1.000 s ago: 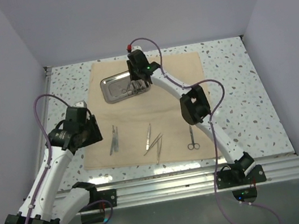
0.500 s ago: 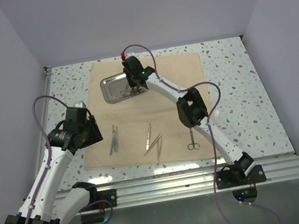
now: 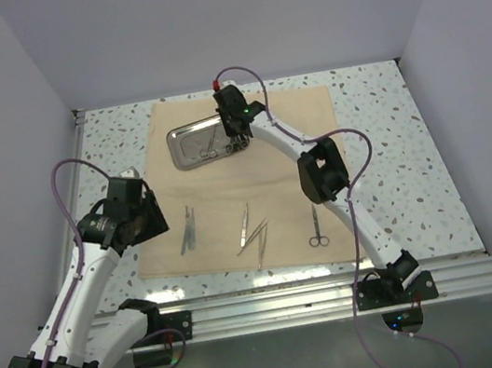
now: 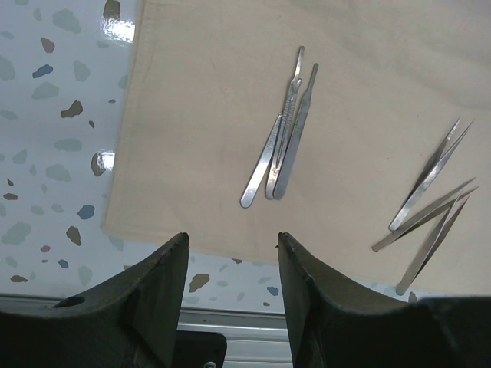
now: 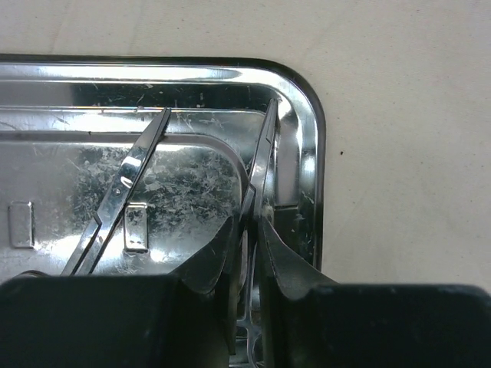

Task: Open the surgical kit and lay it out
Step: Adjust the medical item in the container.

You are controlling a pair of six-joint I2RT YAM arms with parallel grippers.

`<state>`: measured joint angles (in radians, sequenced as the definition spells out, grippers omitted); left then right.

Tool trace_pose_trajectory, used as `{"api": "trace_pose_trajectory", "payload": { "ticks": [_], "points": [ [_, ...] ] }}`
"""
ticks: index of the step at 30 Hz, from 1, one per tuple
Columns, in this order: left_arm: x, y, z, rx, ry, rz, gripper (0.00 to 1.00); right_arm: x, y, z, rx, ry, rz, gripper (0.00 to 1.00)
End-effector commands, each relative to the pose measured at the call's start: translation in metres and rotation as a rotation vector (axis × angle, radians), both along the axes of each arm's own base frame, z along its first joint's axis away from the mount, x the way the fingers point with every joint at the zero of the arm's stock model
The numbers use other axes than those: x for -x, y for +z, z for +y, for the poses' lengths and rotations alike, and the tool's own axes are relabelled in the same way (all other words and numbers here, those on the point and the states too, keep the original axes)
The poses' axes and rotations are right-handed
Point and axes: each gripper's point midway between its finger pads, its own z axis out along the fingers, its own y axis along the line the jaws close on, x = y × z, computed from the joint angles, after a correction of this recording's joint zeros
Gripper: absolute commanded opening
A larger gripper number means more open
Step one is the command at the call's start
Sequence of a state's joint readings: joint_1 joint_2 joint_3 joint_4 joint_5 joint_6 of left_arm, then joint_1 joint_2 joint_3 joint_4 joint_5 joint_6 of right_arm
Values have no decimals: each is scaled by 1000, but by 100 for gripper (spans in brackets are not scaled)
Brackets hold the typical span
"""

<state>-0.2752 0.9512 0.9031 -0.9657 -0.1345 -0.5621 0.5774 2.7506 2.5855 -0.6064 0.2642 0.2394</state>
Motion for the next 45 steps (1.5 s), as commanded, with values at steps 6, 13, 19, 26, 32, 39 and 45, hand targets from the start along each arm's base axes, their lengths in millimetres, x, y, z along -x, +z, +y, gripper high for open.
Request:
{"api": "trace_pose_trajectory", "payload": {
  "ticks": [6,13,19,26,32,39,45],
  "points": [
    [-4,0,1,-1,25,-8,54,49,-68,-100,179,-79,318,5],
    [-19,0,-5,4,5,-12,54,42,-47,-126,184,-118,299,2],
    [-39,3,-14,17,-23,-31,54,45,-38,-157,221,-160,303,1],
    [-60,4,-29,55,-70,-39,54,48,-27,-153,164,-147,314,36],
    [-79,7,-41,79,-111,-49,54,56,-39,-145,211,-130,373,42],
    [-83,-4,-44,87,-122,-42,53,71,-63,-130,246,-112,433,42],
    [-72,-10,-38,68,-116,-33,53,87,-88,-114,273,-92,495,36]
  ]
}}
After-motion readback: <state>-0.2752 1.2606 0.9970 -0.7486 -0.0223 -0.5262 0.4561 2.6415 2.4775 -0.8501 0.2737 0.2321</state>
